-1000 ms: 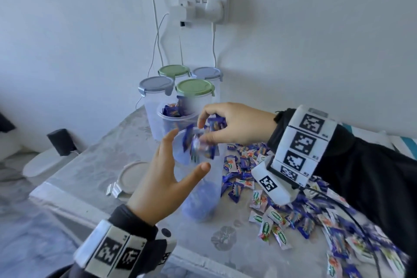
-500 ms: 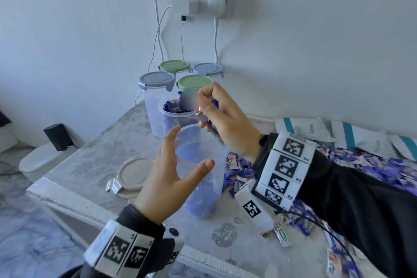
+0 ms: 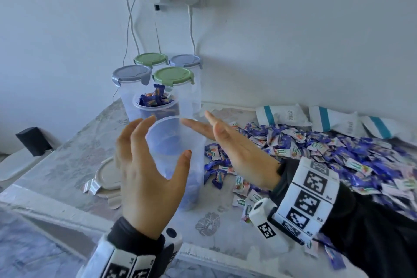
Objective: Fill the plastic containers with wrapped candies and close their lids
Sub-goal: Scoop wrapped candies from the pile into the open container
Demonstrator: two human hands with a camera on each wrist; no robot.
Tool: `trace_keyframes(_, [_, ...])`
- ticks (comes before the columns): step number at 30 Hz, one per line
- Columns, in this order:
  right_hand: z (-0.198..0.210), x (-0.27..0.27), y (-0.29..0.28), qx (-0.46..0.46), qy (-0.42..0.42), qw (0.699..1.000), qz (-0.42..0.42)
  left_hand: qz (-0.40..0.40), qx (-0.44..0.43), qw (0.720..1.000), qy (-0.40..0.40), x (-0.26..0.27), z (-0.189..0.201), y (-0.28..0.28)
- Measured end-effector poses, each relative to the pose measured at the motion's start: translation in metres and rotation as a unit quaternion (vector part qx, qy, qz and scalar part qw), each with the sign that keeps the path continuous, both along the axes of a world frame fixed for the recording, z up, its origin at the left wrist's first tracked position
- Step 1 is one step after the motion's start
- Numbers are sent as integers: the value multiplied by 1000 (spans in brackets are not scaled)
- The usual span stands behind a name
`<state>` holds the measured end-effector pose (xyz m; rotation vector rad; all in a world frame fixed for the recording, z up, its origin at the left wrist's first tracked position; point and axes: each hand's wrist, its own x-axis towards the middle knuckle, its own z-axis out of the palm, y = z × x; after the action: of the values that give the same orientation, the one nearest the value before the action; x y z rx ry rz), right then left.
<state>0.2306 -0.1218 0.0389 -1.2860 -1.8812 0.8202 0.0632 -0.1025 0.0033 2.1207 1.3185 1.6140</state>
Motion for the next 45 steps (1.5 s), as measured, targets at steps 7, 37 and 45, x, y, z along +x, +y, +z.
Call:
trace_keyframes(7, [-67, 53, -102, 29, -56, 968, -242, -180, -39, 982, -36, 49, -48, -42])
trace_keyframes(37, [-152, 104, -161, -94, -233, 888, -385, -209, -209, 881, 370, 112, -121, -47])
trace_keyframes(45, [-152, 114, -136, -169, -303, 831, -435, -224, -173, 893, 350, 118, -125, -53])
